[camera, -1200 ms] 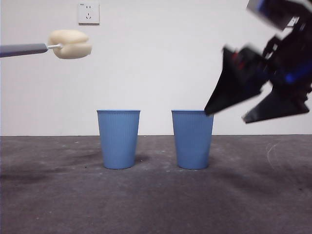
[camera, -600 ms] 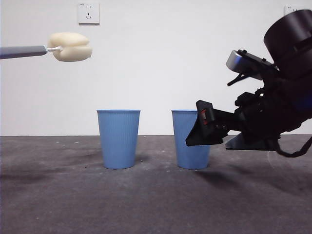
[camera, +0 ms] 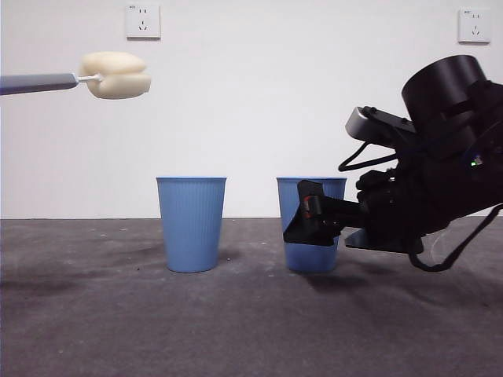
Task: Pick up the cup brush,pick up the cup,insert the brush into the cup,clean the cup,put the cup brush back,put the cup back to the fixed position on the table
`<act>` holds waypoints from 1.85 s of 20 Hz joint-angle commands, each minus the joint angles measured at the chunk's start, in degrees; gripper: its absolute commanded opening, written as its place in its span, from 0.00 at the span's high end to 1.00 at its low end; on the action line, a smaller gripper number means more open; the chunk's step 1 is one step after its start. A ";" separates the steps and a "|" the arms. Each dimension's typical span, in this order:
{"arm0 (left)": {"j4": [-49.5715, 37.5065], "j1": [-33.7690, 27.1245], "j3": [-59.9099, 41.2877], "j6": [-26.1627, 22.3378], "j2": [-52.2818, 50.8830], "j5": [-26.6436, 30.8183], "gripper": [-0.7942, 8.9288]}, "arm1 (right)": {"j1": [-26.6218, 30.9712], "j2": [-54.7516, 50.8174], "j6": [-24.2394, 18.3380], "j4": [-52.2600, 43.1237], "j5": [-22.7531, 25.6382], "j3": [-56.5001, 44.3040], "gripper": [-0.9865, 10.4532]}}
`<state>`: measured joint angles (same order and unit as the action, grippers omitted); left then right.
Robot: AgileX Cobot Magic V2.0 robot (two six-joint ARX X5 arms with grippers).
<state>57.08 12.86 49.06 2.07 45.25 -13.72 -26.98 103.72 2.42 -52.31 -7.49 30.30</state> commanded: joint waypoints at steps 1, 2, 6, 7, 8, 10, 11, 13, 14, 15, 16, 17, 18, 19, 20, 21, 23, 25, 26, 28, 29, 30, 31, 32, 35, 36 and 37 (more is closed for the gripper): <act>-0.13 -0.13 -0.52 -0.92 -0.13 -0.15 0.93 | -0.07 1.73 1.03 -0.39 0.11 1.22 0.42; -0.15 -0.13 -0.52 -1.11 -0.13 -0.13 0.93 | -0.07 2.34 1.03 -0.39 0.35 1.84 0.42; -0.13 -0.13 -0.52 -1.27 -0.13 0.24 0.93 | -0.07 4.55 1.25 -0.37 0.70 4.11 0.48; -0.15 -0.13 -0.52 -1.27 -0.13 0.24 0.93 | -0.07 4.87 1.60 -0.37 0.70 4.46 0.48; -0.15 -0.13 -0.52 -1.27 -0.13 0.24 0.93 | -0.07 4.90 2.01 -0.24 0.70 4.63 0.49; -0.15 -0.13 -0.52 -1.27 -0.13 0.24 0.93 | -0.07 4.90 2.03 0.04 0.68 4.63 0.60; -0.17 -0.13 -0.52 -1.27 -0.13 0.24 0.93 | -0.07 4.90 2.03 0.35 0.68 4.63 0.63; -0.15 -0.13 -0.52 -1.27 -0.13 0.24 0.93 | -0.07 4.90 1.88 1.64 0.66 4.66 0.69; -0.15 -0.13 -0.52 -1.27 -0.13 0.22 0.93 | -0.07 4.90 1.70 2.51 0.66 4.66 0.75; -0.13 -0.13 -0.52 -1.27 -0.13 0.22 0.93 | -0.07 4.90 1.29 3.23 0.55 4.63 0.80; -0.13 -0.13 -0.52 -1.31 -0.13 0.22 0.93 | -0.07 4.90 0.92 3.89 0.11 4.63 0.84; -0.13 -0.13 -0.52 -1.49 -0.13 0.22 0.93 | -0.07 4.87 0.46 4.37 -0.28 4.63 0.89; -0.11 -0.13 -0.52 -1.97 -0.13 0.24 0.93 | -0.07 4.87 0.35 4.48 -1.40 4.63 0.93; -0.07 -0.13 -0.52 -2.36 -0.13 0.24 0.93 | -0.07 4.83 0.44 4.61 -2.56 4.63 0.93; 0.09 -0.13 -0.52 -2.86 -0.13 0.24 0.93 | -0.07 4.52 0.76 5.40 -3.72 4.63 0.93; 0.39 -0.13 -0.52 -3.67 -0.07 0.24 0.93 | -0.07 3.78 1.16 7.23 -3.98 4.66 0.93; 1.07 -0.13 -0.52 -5.51 0.35 0.31 0.93 | -0.07 0.24 0.20 14.93 -4.52 4.68 0.93; 1.86 -0.13 -0.52 -7.43 1.18 0.98 0.93 | -0.09 -6.05 -3.21 26.18 -4.50 4.83 0.93; 2.34 -0.13 -0.52 -8.68 1.88 1.81 0.93 | -0.09 -9.88 -5.18 32.92 -4.48 5.22 0.93; 3.02 -0.13 -0.52 -10.34 3.21 2.67 0.93 | -0.09 -17.59 -9.88 48.57 -4.02 7.41 0.93; 3.23 -0.09 -0.52 -11.06 3.89 3.30 0.93 | -0.09 -20.63 -12.07 55.91 -3.30 9.07 0.93; 3.28 0.00 -0.52 -11.61 4.48 3.19 0.93 | -0.13 -23.78 -14.84 64.00 -2.91 11.32 0.93; 3.28 0.35 -0.52 -11.63 4.76 3.21 0.93 | -0.11 -25.81 -16.70 70.07 -2.80 13.29 0.93; 3.28 1.09 -0.52 -11.65 4.87 3.15 0.93 | -0.15 -27.76 -17.44 76.70 -2.54 15.98 0.93; 4.42 5.44 -0.52 -12.96 4.83 2.82 0.93 | -0.81 -28.98 -18.21 91.06 0.11 22.97 0.93; 4.90 7.45 -0.52 -13.27 4.83 2.89 0.93 | -1.42 -28.87 -19.63 95.01 0.09 24.68 0.93; 5.14 10.08 -0.52 -14.21 4.83 3.50 0.93 | -2.40 -28.87 -20.76 98.55 1.18 26.16 0.93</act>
<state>62.28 22.59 49.06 -10.66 50.22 -10.13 -29.08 74.63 -16.45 45.95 -5.96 56.34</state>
